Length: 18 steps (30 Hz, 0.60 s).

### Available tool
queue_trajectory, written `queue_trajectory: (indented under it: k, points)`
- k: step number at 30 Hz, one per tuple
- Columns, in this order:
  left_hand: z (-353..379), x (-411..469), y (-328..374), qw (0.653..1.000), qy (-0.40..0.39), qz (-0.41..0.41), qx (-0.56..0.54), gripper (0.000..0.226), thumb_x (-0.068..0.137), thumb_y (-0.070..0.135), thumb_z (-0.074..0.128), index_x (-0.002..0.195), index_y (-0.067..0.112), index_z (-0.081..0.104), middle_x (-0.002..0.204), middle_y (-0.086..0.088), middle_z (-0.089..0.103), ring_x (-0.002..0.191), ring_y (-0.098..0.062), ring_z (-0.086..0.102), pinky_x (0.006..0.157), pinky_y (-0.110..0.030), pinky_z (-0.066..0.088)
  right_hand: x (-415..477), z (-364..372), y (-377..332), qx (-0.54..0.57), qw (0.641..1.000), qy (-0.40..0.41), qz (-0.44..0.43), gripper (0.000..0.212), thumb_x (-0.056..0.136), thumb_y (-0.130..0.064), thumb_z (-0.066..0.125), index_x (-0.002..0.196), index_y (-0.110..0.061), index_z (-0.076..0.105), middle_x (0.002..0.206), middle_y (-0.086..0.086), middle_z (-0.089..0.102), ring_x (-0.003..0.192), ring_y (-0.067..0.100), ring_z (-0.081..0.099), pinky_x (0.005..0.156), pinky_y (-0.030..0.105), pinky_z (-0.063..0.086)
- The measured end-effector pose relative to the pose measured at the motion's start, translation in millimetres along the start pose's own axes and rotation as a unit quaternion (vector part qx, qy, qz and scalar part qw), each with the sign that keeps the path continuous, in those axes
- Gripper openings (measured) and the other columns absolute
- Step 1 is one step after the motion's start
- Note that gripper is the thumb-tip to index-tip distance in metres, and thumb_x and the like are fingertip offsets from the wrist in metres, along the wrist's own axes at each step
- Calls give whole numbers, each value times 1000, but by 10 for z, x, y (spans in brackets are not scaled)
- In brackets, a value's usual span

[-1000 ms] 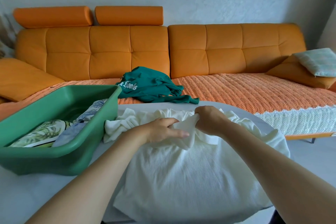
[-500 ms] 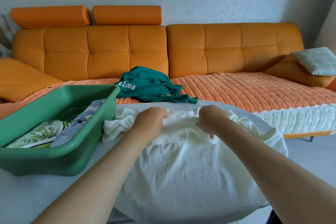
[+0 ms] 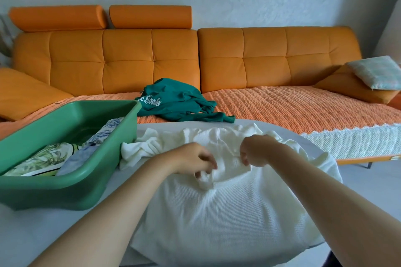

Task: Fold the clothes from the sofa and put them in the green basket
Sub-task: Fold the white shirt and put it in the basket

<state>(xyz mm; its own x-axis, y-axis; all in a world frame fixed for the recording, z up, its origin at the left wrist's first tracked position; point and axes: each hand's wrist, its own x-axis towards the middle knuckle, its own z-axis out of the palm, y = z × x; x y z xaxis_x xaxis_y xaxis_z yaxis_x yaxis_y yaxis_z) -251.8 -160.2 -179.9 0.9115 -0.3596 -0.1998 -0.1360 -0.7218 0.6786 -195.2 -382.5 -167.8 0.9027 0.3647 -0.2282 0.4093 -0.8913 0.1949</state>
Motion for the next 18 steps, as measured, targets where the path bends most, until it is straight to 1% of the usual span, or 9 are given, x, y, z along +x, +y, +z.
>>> queue_trajectory:
  k: [2, 3, 5, 6, 9, 12, 14, 16, 18]
  points:
    - [-85, 55, -23, 990, 141, 2, 5, 17, 92, 28, 60, 86, 35, 74, 83, 18, 72, 72, -4, 66, 68, -24, 49, 43, -17, -14, -10, 996, 77, 31, 20, 94, -15, 48, 97, -18, 68, 90, -3, 61, 72, 16, 54, 57, 29, 40]
    - [-121, 85, -55, 979, 201, -6, 26, 19, 94, 28, 57, 86, 35, 72, 87, 17, 71, 79, -5, 65, 70, -26, 49, 70, -19, -16, 4, 993, 112, 47, 18, 94, -17, 48, 96, -16, 65, 87, -2, 59, 67, 15, 51, 52, 28, 35]
    - [-189, 149, -166, 957, 282, -36, 63, 20, 97, 28, 50, 97, 33, 69, 105, 10, 68, 92, -11, 62, 76, -31, 51, 148, 10, 3, 63, 981, 167, 71, 14, 92, -17, 48, 93, -16, 62, 88, -1, 60, 70, 17, 54, 52, 29, 35]
    - [-231, 189, -223, 948, 304, -55, 75, 22, 99, 28, 47, 106, 30, 68, 112, 4, 65, 94, -16, 61, 77, -33, 51, 202, 26, 21, 92, 974, 189, 78, 15, 90, -14, 47, 92, -17, 62, 90, 0, 60, 73, 19, 56, 53, 30, 38]
    - [-355, 359, -349, 936, 312, -112, 119, 36, 102, 31, 38, 134, 25, 54, 129, -9, 55, 96, -26, 59, 73, -34, 44, 395, 76, 99, 158, 955, 229, 99, 21, 92, -8, 43, 101, -16, 60, 100, 2, 55, 79, 24, 58, 59, 34, 46]
    - [-430, 604, -437, 936, 277, -155, 153, 49, 103, 40, 32, 151, 28, 36, 138, -10, 52, 104, -30, 60, 75, -36, 44, 630, 107, 207, 175, 949, 217, 146, 27, 97, -19, 40, 119, -20, 56, 101, 1, 50, 81, 25, 54, 58, 32, 39]
    - [-459, 771, -475, 936, 229, -192, 188, 60, 101, 53, 29, 156, 33, 23, 145, -6, 51, 116, -29, 58, 77, -36, 43, 778, 106, 292, 134, 963, 159, 169, 36, 99, -37, 36, 130, -25, 50, 108, 3, 56, 90, 25, 57, 57, 30, 36]
    - [-470, 920, -517, 932, 198, -212, 218, 69, 97, 64, 28, 158, 37, 15, 151, 1, 47, 124, -26, 54, 75, -33, 40, 925, 105, 348, 98, 981, 72, 153, 46, 97, -50, 34, 135, -28, 49, 120, 0, 60, 104, 23, 58, 63, 31, 40]
    - [-496, 1049, -612, 932, 193, -219, 216, 66, 97, 56, 36, 158, 37, 18, 154, 3, 44, 127, -26, 52, 76, -32, 42, 1074, 132, 343, 118, 987, 27, 110, 44, 97, -45, 44, 137, -31, 52, 131, -5, 57, 114, 21, 56, 74, 31, 46]
